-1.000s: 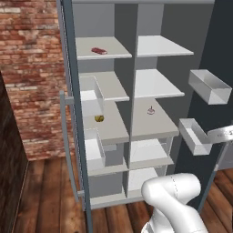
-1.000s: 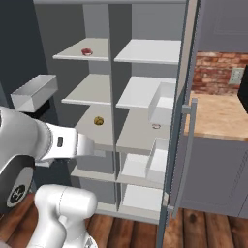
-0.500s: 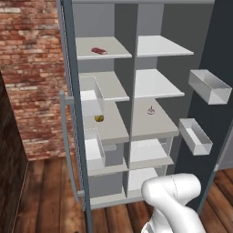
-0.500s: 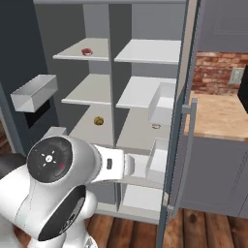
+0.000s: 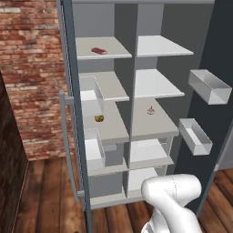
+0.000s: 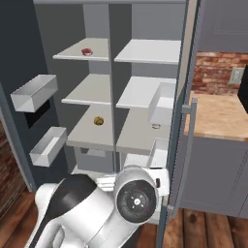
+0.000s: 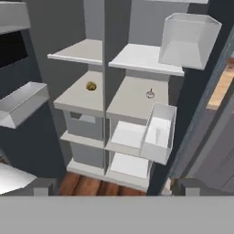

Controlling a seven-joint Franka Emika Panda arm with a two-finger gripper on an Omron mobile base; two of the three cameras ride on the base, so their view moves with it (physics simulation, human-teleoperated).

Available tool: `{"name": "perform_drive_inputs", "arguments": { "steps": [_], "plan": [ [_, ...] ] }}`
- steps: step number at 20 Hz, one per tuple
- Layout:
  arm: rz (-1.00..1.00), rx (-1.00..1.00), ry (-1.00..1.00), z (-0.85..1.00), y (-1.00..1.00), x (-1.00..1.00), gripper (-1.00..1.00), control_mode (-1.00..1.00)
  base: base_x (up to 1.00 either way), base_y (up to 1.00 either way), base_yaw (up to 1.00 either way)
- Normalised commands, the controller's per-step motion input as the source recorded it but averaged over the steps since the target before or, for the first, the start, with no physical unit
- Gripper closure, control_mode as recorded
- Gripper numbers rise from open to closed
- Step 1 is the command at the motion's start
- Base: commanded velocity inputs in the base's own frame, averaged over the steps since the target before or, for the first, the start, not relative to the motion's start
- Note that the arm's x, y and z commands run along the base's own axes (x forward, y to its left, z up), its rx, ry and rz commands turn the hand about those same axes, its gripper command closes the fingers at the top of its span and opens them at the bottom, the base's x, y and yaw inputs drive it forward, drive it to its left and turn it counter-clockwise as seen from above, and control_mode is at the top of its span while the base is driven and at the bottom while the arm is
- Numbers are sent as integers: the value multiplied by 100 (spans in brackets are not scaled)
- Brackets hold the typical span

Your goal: There's a steak in the fridge that needs to be moved to the freezer for freezing. Pick up the steak from the fridge, place it on any shelf in the freezer, and close the fridge and freezer doors when done.

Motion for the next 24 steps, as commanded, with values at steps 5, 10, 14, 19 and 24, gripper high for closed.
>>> {"name": "perform_drive_inputs", "arguments": {
  "steps": [5, 10, 14, 19, 24],
  "plan": [
    [27, 8, -5, -32, -81, 15, -100, -100, 0, 0, 0],
    [30, 9, -6, -30, -70, 39, -100, -100, 0, 0, 0],
    [29, 10, -1, -29, -48, 47, -100, -100, 0, 0, 0],
    [35, 22, -12, -49, -26, 23, -100, -100, 0, 0, 0],
    [23, 22, -6, -55, -22, 29, -100, -100, 0, 0, 0]
  ]
}}
